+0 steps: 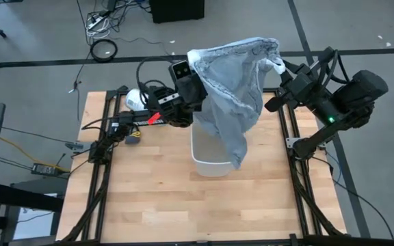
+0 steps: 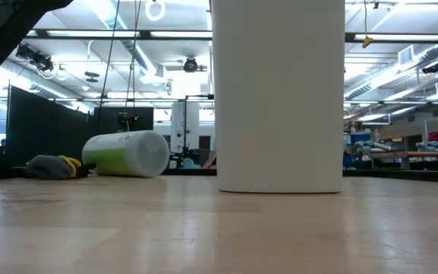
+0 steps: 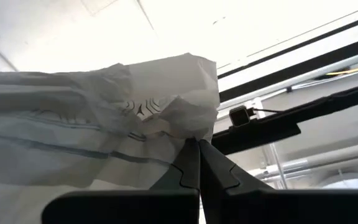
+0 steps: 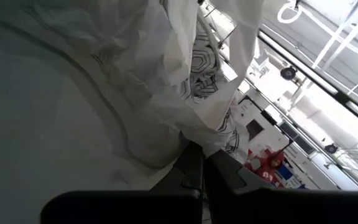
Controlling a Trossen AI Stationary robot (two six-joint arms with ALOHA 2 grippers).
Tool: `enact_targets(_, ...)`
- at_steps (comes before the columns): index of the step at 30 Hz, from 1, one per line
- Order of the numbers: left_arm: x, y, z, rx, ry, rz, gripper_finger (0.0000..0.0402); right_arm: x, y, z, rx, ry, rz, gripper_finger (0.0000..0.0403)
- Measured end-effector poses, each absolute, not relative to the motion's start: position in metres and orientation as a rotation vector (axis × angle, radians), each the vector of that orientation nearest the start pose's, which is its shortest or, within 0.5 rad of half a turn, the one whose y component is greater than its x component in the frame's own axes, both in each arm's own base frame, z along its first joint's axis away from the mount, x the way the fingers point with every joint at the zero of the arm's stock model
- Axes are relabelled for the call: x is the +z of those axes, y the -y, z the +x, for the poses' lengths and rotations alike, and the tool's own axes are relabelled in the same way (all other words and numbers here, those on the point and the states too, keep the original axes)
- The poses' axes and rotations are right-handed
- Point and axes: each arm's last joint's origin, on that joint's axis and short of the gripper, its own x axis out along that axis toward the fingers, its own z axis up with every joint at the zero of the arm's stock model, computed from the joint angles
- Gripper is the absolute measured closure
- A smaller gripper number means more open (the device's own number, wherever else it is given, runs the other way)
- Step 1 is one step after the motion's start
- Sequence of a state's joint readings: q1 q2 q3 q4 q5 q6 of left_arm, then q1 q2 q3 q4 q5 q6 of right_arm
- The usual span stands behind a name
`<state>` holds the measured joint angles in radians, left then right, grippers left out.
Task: Place trash/remove bag and relplace
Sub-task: Put the gray trash bag into the trash bin
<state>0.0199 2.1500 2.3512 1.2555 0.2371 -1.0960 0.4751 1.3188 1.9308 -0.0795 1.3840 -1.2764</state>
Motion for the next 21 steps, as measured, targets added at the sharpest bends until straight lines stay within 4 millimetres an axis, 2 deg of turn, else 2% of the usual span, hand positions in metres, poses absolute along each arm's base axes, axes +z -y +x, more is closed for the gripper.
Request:
enact_targets(11, 0.51, 0.013, 0.411, -1.061, 1.164, -0.699, 0.0401, 0.586, -0.059, 0.176, -0.923, -0.268, -0.734, 0.0403)
enact_targets(21, 0.486, 0.018, 0.431, -1.137, 1.083, -0.837, 0.0401, 0.586, -0.059, 0.176, -0.929, -0.27, -0.725, 0.0403)
